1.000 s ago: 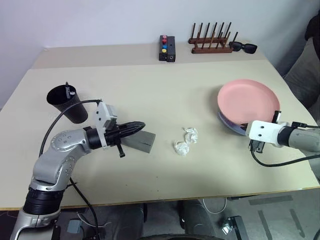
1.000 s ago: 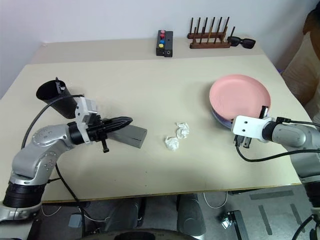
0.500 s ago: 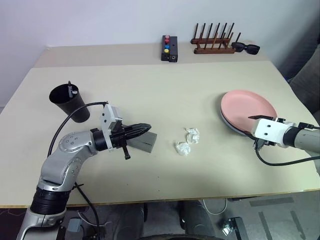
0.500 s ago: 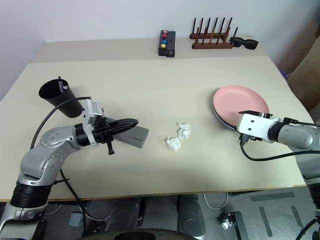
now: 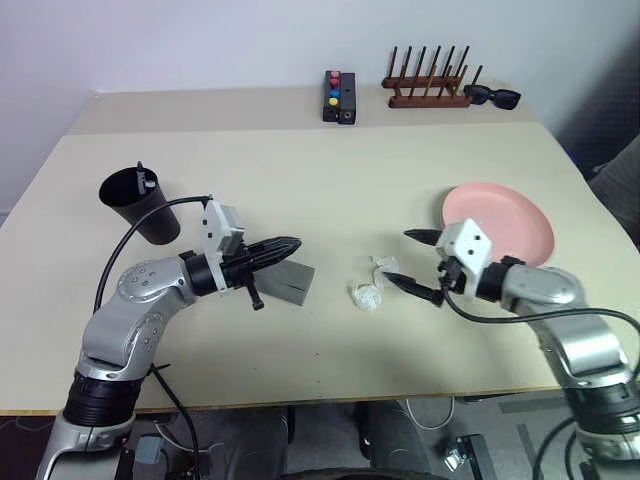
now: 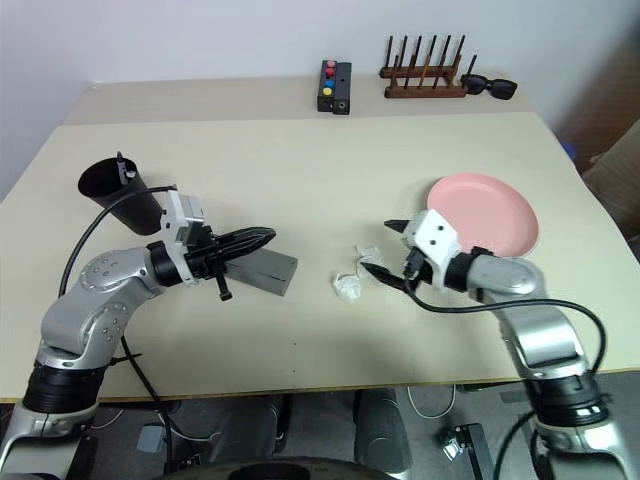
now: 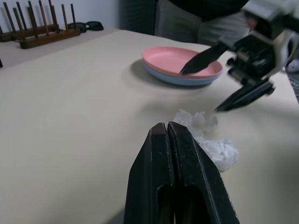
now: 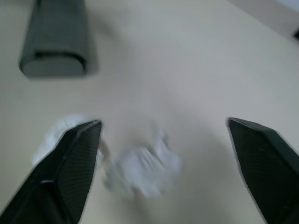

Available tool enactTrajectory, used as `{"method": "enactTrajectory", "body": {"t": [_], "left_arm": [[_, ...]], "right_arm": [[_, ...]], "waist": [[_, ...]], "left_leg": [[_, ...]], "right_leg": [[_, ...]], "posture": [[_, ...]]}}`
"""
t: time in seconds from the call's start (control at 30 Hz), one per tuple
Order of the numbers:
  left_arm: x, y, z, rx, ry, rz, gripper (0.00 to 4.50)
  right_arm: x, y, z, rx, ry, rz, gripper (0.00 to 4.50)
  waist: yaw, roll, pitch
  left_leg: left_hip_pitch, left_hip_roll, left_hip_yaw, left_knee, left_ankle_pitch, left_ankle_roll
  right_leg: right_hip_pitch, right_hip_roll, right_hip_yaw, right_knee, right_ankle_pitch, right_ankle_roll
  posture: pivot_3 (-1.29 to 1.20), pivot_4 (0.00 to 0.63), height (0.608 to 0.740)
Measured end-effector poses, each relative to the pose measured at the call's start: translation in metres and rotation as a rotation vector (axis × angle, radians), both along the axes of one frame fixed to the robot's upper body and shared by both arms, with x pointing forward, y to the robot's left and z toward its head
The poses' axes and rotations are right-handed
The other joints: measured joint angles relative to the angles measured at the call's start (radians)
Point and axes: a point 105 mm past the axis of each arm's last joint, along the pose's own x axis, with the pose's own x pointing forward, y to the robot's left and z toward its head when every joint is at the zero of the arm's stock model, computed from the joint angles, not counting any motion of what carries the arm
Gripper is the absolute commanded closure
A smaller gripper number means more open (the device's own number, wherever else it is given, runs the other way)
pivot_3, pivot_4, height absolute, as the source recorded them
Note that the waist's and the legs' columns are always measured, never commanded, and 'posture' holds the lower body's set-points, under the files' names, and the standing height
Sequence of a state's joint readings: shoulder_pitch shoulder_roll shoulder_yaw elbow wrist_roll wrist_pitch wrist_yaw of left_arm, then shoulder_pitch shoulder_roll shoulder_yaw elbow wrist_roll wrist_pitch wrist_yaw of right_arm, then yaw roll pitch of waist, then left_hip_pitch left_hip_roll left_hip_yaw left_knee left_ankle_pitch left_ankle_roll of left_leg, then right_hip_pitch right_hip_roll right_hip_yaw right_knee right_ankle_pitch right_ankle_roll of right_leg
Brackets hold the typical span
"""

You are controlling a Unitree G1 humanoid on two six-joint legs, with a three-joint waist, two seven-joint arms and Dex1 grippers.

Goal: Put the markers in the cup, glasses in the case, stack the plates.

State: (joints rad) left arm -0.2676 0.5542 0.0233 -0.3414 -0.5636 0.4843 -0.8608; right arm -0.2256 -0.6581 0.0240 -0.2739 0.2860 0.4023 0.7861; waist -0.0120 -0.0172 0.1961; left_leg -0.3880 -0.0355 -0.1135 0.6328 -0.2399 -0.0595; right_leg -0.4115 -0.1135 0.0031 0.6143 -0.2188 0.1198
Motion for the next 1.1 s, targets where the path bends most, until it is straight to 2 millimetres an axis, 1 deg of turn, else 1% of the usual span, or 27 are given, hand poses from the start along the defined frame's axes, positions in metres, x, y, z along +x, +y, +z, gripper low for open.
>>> {"method": "enactTrajectory", "body": {"t": [0.1,0.2,0.27,0.3,0.37,0.43,0.57,0.6,0.73,0.77,0.83,0.9,0.97,1.03,1.1], "left_arm": [[-0.001,0.0,0.002,-0.001,0.004,0.009,4.5],[0.0,0.001,0.002,0.004,0.012,0.023,4.5],[-0.001,0.002,0.0,0.004,0.018,0.026,4.5],[-0.001,0.002,-0.001,0.004,0.022,0.027,4.5],[-0.002,0.004,-0.004,0.002,0.03,0.03,4.5],[-0.004,0.005,-0.005,-0.002,0.025,0.024,4.5],[-0.004,0.011,-0.014,-0.011,0.033,0.023,4.5],[-0.004,0.012,-0.015,-0.011,0.034,0.025,4.5],[-0.002,0.015,-0.017,-0.012,0.02,0.023,4.5],[-0.002,0.016,-0.018,-0.01,0.016,0.024,4.5],[-0.001,0.017,-0.019,-0.01,0.009,0.026,4.5],[0.001,0.017,-0.02,-0.017,0.009,0.031,4.5],[0.002,0.016,-0.019,-0.027,0.003,0.037,4.5],[0.004,0.016,-0.018,-0.029,-0.002,0.045,4.5],[0.005,0.015,-0.017,-0.036,-0.006,0.053,4.5]], "right_arm": [[0.008,-0.003,-0.011,0.039,0.061,-0.068,0.03],[0.008,-0.005,-0.021,0.031,0.108,-0.084,0.03],[0.006,-0.001,-0.028,0.015,0.131,-0.068,0.03],[0.004,0.0,-0.033,0.003,0.148,-0.063,0.27],[0.001,0.001,-0.043,-0.013,0.185,-0.06,0.93],[0.0,0.001,-0.047,-0.023,0.196,-0.061,1.95],[0.0,0.0,-0.047,-0.029,0.196,-0.06,4.12],[0.0,-0.001,-0.046,-0.031,0.195,-0.06,4.49],[0.002,-0.007,-0.04,-0.041,0.165,-0.073,4.49],[0.004,-0.01,-0.034,-0.037,0.138,-0.088,4.49],[0.014,-0.019,-0.016,-0.035,0.064,-0.134,4.49],[0.025,-0.035,0.01,-0.047,-0.045,-0.21,4.49],[0.035,-0.057,0.031,-0.049,-0.12,-0.306,4.49],[0.04,-0.079,0.042,-0.059,-0.155,-0.393,4.49],[0.043,-0.098,0.038,-0.103,-0.148,-0.461,4.49]], "waist": [[0.002,0.0,0.0],[0.0,0.0,0.0],[-0.002,0.0,0.0],[-0.003,0.0,0.0],[-0.003,0.0,0.0],[-0.002,0.0,0.0],[-0.001,0.0,0.0],[-0.001,0.0,0.0],[0.0,0.0,0.0],[0.0,0.0,0.0],[0.0,0.0,0.0],[0.0,0.0,0.0],[0.0,0.0,0.0],[0.003,0.0,0.0],[0.002,0.0,0.0]], "left_leg": [[0.0,0.0,0.0,0.0,0.0,0.0],[0.0,0.0,0.0,0.0,0.0,0.0],[0.0,0.0,0.0,0.0,0.0,0.0],[0.0,0.0,0.0,0.0,0.0,0.0],[0.0,0.0,0.0,-0.001,0.0,0.0],[0.0,0.0,0.0,0.0,0.0,0.0],[0.0,0.0,0.0,0.0,0.0,0.0],[0.0,0.0,0.0,0.0,0.0,0.0],[-0.001,0.0,0.0,0.0,0.0,0.0],[-0.001,0.0,0.0,0.0,0.0,0.0],[-0.001,0.0,0.0,0.0,0.0,0.0],[-0.001,0.0,0.0,0.0,0.0,0.0],[-0.001,0.0,0.0,-0.001,0.0,0.0],[-0.001,0.0,0.0,-0.001,0.0,0.0],[-0.001,0.0,0.0,-0.001,0.0,0.0]], "right_leg": [[0.0,0.0,0.0,0.0,0.0,0.0],[0.0,0.0,0.0,0.0,0.0,0.0],[0.0,0.0,0.0,0.0,0.0,0.0],[0.0,0.0,0.0,0.0,0.0,0.0],[-0.001,0.0,0.0,0.0,0.0,0.0],[-0.001,0.0,0.0,0.0,0.0,0.0],[-0.001,0.0,0.0,0.0,0.0,0.0],[-0.001,0.0,0.0,0.0,0.0,0.0],[-0.001,0.0,0.0,0.0,0.0,0.0],[-0.001,0.0,0.0,0.0,0.0,0.0],[-0.001,0.0,0.0,0.0,0.0,0.0],[-0.001,0.0,0.0,0.0,0.0,0.0],[-0.001,0.0,0.0,0.0,0.0,0.0],[-0.001,0.0,-0.001,-0.001,0.0,0.0],[-0.001,0.0,-0.001,-0.001,0.0,0.0]], "posture": [[0.0,0.15,0.734],[0.0,0.15,0.734],[0.0,0.15,0.734],[0.0,0.15,0.734],[0.0,0.15,0.734],[0.0,0.15,0.734],[0.0,0.15,0.734],[0.0,0.15,0.734],[0.0,0.15,0.734],[0.0,0.15,0.734],[0.0,0.15,0.734],[0.0,0.15,0.734],[0.0,0.15,0.734],[0.0,0.15,0.734],[0.0,0.15,0.734]]}}
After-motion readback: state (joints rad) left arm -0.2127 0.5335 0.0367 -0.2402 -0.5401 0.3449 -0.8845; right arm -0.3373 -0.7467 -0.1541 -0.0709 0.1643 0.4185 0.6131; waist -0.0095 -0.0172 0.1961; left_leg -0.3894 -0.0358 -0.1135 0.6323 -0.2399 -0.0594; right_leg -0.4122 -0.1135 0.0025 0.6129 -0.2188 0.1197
